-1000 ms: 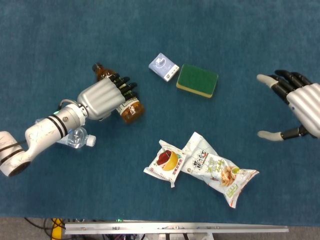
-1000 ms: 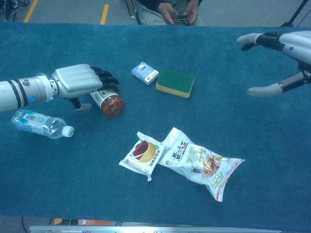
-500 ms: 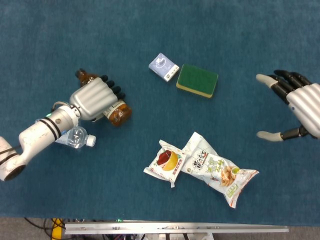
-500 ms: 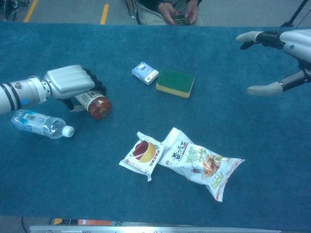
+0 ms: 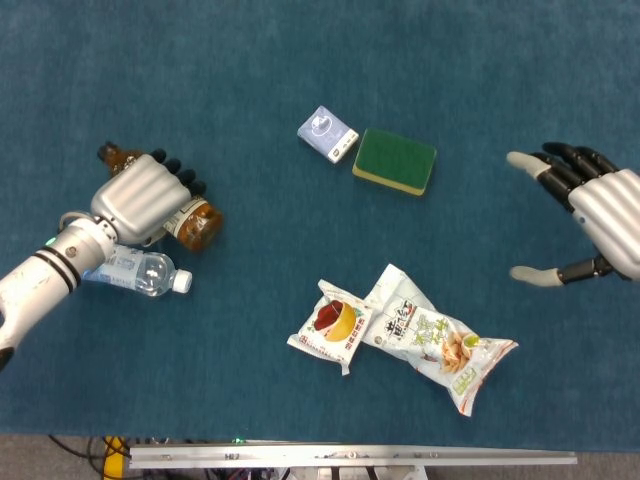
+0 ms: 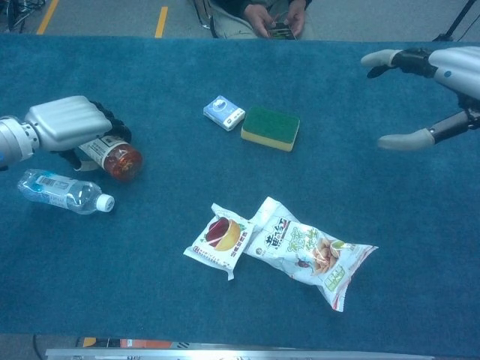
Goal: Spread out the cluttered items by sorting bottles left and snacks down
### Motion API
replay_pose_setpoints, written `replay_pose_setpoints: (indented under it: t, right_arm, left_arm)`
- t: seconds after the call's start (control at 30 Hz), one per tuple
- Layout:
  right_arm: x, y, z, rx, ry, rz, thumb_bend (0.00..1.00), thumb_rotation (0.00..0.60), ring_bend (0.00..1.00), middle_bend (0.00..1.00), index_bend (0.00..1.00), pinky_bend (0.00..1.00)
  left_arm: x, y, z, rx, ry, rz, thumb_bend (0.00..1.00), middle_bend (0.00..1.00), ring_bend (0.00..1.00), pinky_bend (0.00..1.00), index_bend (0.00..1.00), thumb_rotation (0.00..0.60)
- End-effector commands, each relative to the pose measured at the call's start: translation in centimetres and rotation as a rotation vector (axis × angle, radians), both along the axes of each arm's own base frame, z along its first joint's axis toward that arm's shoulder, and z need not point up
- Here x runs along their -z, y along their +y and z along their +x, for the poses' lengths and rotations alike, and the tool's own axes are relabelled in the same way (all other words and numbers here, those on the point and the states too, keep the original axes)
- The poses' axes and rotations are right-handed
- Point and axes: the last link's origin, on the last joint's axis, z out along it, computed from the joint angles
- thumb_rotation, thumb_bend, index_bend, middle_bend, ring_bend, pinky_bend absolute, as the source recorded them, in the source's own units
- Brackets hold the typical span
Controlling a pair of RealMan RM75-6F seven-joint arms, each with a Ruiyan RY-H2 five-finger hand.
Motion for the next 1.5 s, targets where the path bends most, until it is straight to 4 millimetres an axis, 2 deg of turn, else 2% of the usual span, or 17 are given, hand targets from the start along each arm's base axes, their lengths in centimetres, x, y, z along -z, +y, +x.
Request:
replay_pose_setpoints:
  t: [0.03,0.17,0.3,0.53,0.83,1.07,1.3,1.4,1.5]
  right_arm:
    - [0.0,0.1,0.0,0.001,-0.001,-0.001,0.04,0.269,0.08,0.18,0.0,0.14]
    - [-0.1,0.2,0.0,-0.001,0.0,-0.003,0.04,0.269,0.08,0.18,0.0,0.14]
    - [-0.3,0.3,-0.1,0.001,-0.005,-0.011,0.04,0.269,0.08,0.18,0.0,0.14]
    - [-0.6,0.4,-0.3,0.006,-0.007,-0.018,0.04,0.27,0.08,0.18,0.0,0.14]
    - [-0.8,0.4,-0.5,0.01,-0.011,-0.022,0.04,0.269,0.08,0.18,0.0,0.14]
    - [-0.9,0.1,-0.7,0.011,-0.007,-0.028,0.04,0.276,0.08,0.18,0.0,0.14]
    - [-1.2,0.0,-0.8,0.005,0.004,-0.044,0.05,0.345,0.08,0.18,0.0,0.14]
    - [-1.5,0.0,-1.0,0.009,0.013,-0.061,0.06,0.393,0.09,0.18,0.0,0.14]
    - [-1.8,0.0,-1.4,0.021,0.02,-0.077,0.07,0.471,0.09,0.18,0.0,0.15]
  left_arm:
    - [-0.2,-0.5,-0.3,-0.008,0.015,-0.005,0.3,0.44,0.37,0.54,0.48,0.6]
    - [-0.3,-1.0,-0.3,-0.004,0.031,-0.009,0.3,0.42,0.35,0.53,0.46,0.6]
    - [-0.6,-1.1,-0.2,-0.002,0.05,-0.015,0.3,0.36,0.3,0.47,0.36,0.6]
    - [-0.8,-1.3,-0.1,-0.023,0.096,-0.022,0.3,0.16,0.1,0.29,0.21,0.6]
    - [-1.1,-1.3,0.2,-0.028,0.112,-0.006,0.3,0.11,0.04,0.23,0.19,0.6]
    - [-2.8,-0.9,1.2,-0.029,0.066,0.055,0.3,0.11,0.04,0.23,0.19,0.6]
    - [-5.7,-1.1,2.6,-0.035,-0.052,0.153,0.3,0.11,0.04,0.23,0.16,0.6]
    - [-7.1,-1.4,3.1,-0.046,-0.119,0.202,0.3,0.11,0.04,0.23,0.16,0.6]
    - [-8.4,-1.8,3.3,-0.066,-0.175,0.251,0.3,0.11,0.04,0.23,0.16,0.6]
